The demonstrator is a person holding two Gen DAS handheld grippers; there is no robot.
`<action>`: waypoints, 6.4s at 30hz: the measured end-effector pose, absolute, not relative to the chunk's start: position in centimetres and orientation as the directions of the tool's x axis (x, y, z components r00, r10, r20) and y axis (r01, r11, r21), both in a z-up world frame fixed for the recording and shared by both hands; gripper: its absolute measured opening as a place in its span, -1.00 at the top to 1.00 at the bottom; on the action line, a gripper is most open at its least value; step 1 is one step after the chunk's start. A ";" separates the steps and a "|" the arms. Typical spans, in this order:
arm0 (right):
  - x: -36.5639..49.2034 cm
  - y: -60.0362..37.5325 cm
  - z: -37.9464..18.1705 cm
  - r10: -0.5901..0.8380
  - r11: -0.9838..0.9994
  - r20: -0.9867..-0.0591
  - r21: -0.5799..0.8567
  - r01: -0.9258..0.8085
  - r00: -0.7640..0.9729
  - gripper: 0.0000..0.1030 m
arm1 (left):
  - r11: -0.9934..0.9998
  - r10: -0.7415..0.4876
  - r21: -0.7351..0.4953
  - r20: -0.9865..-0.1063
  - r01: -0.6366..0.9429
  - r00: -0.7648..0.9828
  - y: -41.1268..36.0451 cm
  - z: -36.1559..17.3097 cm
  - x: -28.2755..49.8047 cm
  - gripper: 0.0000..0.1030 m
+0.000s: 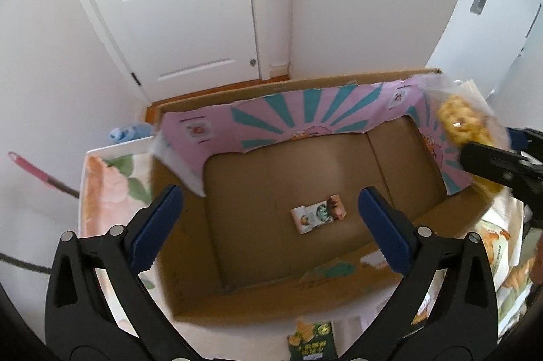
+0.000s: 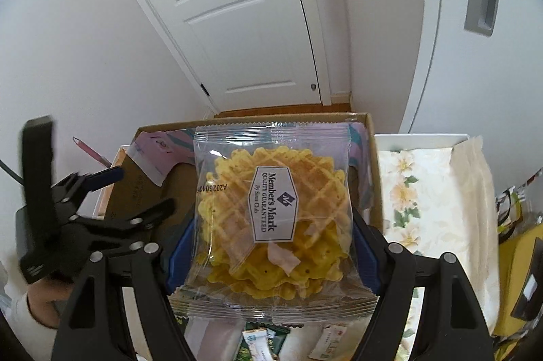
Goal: Organize snacks
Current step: 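Lower the waffle packet into the pink box and open the right gripper, then move the left tool to the white tissue packet while the right tool moves to a white stick packet, then grasp the white tissue packet with the left gripper while the right grasps the white stick packet, then carry both packets into the pink box and open both grippers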
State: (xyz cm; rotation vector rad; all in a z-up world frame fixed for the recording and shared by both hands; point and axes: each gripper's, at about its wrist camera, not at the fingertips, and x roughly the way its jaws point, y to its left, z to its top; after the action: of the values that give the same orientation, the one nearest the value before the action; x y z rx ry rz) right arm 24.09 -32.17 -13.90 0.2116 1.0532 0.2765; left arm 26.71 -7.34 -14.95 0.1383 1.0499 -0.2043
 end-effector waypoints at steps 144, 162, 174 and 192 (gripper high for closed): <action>8.5 -27.6 -16.9 0.286 0.913 -0.816 0.072 -0.403 0.502 0.61 | 0.979 -0.203 -0.156 -0.797 0.130 0.569 -4.9 -11.9 10.4 -0.18; 20.5 -24.1 -10.8 0.279 0.955 -0.756 0.153 -0.255 0.592 0.61 | 0.954 -0.259 -0.143 -0.837 0.264 0.482 -3.5 -12.1 25.1 -0.18; 24.9 -24.6 -14.3 0.296 0.952 -0.811 0.205 -0.228 0.505 0.61 | 0.955 -0.226 -0.127 -0.897 0.268 0.380 -5.4 -18.3 29.3 -0.61; 28.1 -23.2 -16.8 0.401 0.910 -0.843 0.320 -0.264 0.358 0.59 | 0.981 -0.164 -0.088 -0.855 0.173 0.492 -2.3 -14.2 26.6 -0.99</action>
State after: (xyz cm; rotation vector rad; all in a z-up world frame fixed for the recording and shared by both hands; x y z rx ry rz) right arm 28.11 -23.24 -16.76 0.1371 1.1265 0.4308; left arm 26.57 -2.28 -14.16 0.0096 1.0369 -0.2043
